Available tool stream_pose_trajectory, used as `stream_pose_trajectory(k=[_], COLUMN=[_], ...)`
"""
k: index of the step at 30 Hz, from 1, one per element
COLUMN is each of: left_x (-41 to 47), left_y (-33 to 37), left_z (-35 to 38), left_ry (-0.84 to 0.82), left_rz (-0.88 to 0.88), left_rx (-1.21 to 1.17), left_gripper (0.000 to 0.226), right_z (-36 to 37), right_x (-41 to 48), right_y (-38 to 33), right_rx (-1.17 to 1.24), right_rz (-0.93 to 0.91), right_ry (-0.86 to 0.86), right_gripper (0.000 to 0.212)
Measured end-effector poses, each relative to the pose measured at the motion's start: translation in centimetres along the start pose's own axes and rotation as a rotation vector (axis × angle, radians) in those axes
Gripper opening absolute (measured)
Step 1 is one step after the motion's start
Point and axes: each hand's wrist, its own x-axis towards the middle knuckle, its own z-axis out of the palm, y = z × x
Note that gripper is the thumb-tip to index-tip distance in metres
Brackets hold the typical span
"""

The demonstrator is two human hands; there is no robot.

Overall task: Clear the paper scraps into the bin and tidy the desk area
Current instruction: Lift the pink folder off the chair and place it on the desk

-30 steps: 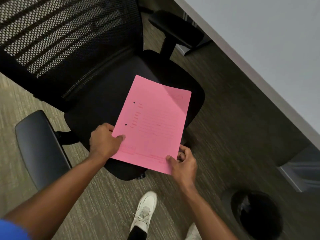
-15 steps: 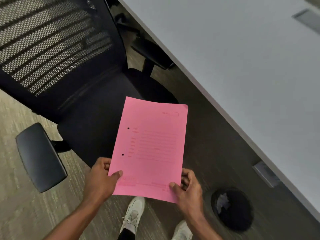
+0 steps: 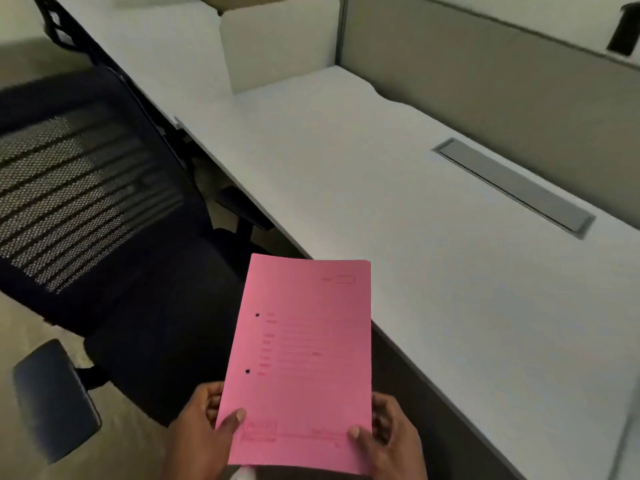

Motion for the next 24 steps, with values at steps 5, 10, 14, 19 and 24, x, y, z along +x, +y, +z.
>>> stream_pose_trajectory(k=[5,10,14,19,24], left_x=[-3.1,-6.2,-7.9,-7.3,-3.9], left_y=[6.6,11.2,14.0,17.1,19.6], left_z=[0.7,1.6,3.0,4.6,5.3], left_ry=[-0.053,-0.095,-0.131,-0.185,-0.237], left_rz=[0.050,0.206,0.275,0.295,0.330], left_rx=[0.064,0.083,0.078,0.050,0.089], left_gripper=[0.048,0.044,0.040,0.041,0.042], right_z=[-4.1,-8.2,-11.1,-13.4,-13.4], right_x=[-2.6,-4.9,-5.3,-4.7,-2.5], right_y=[-1.8,-3.6,-4.6,-5.7,-7.7], right_rx=[0.050,0.149,0.147,0.163,0.199], right_rz=[-0.007,-0.002,-0.051,-0.077,-0.074], right_ry=[0.052,0.118,0.178,0.243,0.304], right_gripper=[0.048,0.052,0.050,0.053,0.051])
